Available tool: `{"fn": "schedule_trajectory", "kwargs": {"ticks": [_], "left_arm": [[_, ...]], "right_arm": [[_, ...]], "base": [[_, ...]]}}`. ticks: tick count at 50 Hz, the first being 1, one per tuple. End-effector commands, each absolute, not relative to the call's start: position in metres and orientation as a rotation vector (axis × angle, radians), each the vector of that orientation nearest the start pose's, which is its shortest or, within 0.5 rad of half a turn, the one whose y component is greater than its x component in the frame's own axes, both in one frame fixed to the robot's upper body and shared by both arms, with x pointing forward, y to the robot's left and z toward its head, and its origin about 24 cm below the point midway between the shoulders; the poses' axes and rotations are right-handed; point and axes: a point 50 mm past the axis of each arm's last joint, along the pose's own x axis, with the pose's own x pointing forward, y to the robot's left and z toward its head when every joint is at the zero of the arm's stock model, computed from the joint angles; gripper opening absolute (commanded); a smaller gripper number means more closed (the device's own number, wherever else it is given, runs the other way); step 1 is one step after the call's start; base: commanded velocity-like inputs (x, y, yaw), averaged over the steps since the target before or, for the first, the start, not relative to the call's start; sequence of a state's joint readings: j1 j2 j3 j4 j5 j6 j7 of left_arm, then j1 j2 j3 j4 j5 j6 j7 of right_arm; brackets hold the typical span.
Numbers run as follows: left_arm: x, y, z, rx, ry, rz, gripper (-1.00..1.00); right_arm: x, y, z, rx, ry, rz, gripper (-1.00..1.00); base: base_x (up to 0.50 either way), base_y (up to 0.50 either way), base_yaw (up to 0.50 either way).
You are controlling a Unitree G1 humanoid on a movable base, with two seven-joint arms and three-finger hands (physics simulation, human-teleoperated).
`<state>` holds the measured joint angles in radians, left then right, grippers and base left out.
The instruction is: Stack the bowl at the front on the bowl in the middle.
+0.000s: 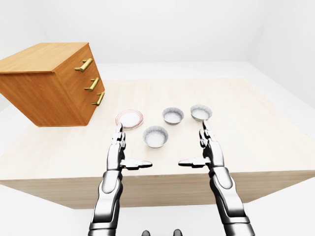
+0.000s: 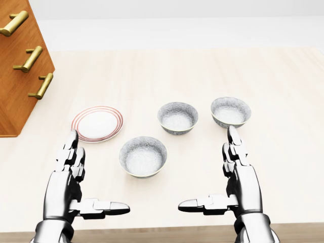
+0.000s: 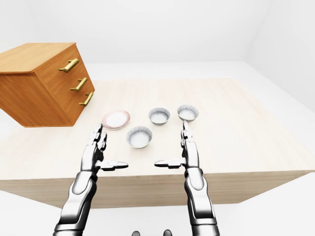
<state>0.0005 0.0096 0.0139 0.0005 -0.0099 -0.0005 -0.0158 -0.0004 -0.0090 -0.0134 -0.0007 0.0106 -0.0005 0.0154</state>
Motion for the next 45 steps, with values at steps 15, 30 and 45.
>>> {"fn": "schedule_trajectory", "kwargs": {"ticks": [15, 30, 45], "left_arm": [[0.249, 0.16, 0.041, 0.005, -0.012, -0.006, 1.0], [0.251, 0.169, 0.058, 0.012, -0.053, 0.026, 1.0], [0.246, 0.183, 0.129, 0.006, -0.322, 0.038, 1.0]], "right_arm": [[0.255, -0.159, 0.046, -0.041, -0.023, 0.021, 1.0], [0.259, -0.156, 0.055, -0.158, -0.079, 0.002, 1.0], [0.264, -0.153, 0.108, -0.315, -0.216, 0.023, 1.0]], "base": [[-0.01, -0.11, 0.0], [-0.02, -0.38, 0.0], [0.0, 0.0, 0.0]]}}
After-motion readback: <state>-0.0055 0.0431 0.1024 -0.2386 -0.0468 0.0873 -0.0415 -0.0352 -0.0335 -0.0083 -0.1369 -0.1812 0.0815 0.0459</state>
